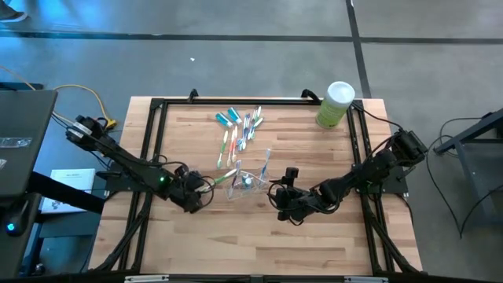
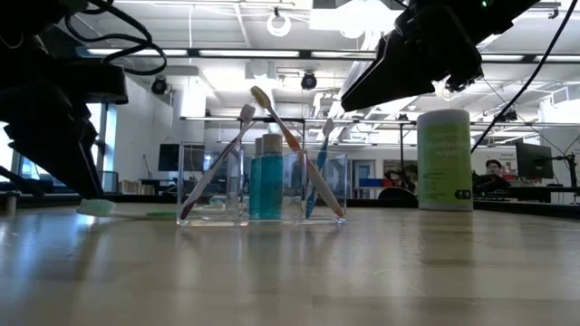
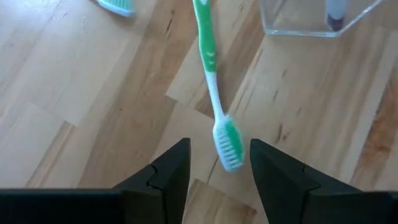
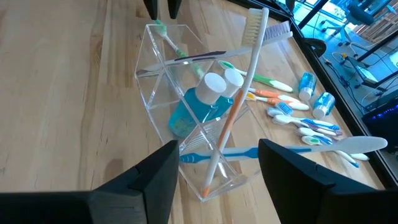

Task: Pick & Place toothbrushing station
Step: Put the green toothbrush into the transparent organizer

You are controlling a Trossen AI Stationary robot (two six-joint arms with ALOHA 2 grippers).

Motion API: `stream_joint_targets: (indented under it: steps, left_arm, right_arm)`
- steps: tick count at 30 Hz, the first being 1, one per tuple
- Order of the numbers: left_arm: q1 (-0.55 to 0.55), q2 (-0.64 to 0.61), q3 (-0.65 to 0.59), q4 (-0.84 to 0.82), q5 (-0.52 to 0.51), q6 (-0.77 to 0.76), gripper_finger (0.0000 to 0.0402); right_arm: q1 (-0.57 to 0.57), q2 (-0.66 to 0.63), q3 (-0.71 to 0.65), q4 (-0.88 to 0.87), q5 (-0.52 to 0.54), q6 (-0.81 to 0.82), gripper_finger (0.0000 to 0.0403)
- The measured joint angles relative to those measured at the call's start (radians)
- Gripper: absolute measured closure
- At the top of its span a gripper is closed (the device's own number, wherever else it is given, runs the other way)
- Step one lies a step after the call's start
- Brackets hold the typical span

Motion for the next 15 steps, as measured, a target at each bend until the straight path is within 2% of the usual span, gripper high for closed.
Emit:
stream_joint_targets:
  steps: [15]
  left_arm:
    - [-0.018, 0.202, 0.005, 0.090, -0.073, 0.024, 0.0240]
  right_arm:
    - [0.000, 0.000, 0.000, -0.001, -0.002, 0.005, 0.0190]
